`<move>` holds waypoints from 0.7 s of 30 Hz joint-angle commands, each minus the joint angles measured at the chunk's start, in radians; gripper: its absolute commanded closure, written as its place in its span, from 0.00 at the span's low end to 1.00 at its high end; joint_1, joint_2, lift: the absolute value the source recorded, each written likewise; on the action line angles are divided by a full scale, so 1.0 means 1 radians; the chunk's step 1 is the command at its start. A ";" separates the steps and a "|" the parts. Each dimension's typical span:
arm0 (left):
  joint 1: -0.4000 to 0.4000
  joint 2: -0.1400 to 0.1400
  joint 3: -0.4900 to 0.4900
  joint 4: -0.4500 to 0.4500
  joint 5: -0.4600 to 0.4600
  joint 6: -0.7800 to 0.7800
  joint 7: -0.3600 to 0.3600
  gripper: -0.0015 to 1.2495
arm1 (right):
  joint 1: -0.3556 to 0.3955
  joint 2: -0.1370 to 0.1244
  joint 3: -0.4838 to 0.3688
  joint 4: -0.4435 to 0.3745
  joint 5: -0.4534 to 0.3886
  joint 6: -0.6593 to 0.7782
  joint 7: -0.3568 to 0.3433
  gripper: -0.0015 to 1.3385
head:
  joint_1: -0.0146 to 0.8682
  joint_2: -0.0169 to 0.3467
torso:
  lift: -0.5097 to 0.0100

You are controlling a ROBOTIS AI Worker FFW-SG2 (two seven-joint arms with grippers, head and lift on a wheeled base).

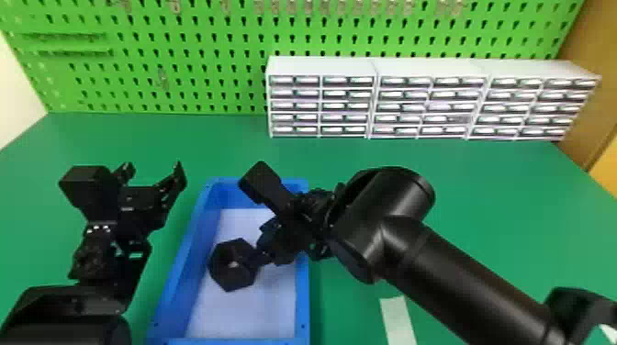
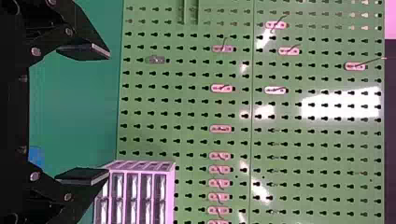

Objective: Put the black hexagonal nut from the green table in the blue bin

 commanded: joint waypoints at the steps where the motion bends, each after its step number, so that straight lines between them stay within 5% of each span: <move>1: 0.000 0.000 0.000 -0.001 0.000 0.000 -0.001 0.29 | 0.000 0.000 -0.005 0.000 0.002 0.002 0.001 0.32 | 0.79 0.19 | 0.79; 11: 0.002 0.002 0.002 0.001 0.002 0.000 0.000 0.29 | 0.006 -0.003 -0.069 -0.023 0.014 0.015 0.002 0.32 | 0.79 0.19 | 0.79; 21: -0.002 0.002 -0.002 0.001 0.005 0.000 0.000 0.29 | 0.066 0.008 -0.291 -0.120 0.146 0.028 0.077 0.32 | 0.79 0.19 | 0.79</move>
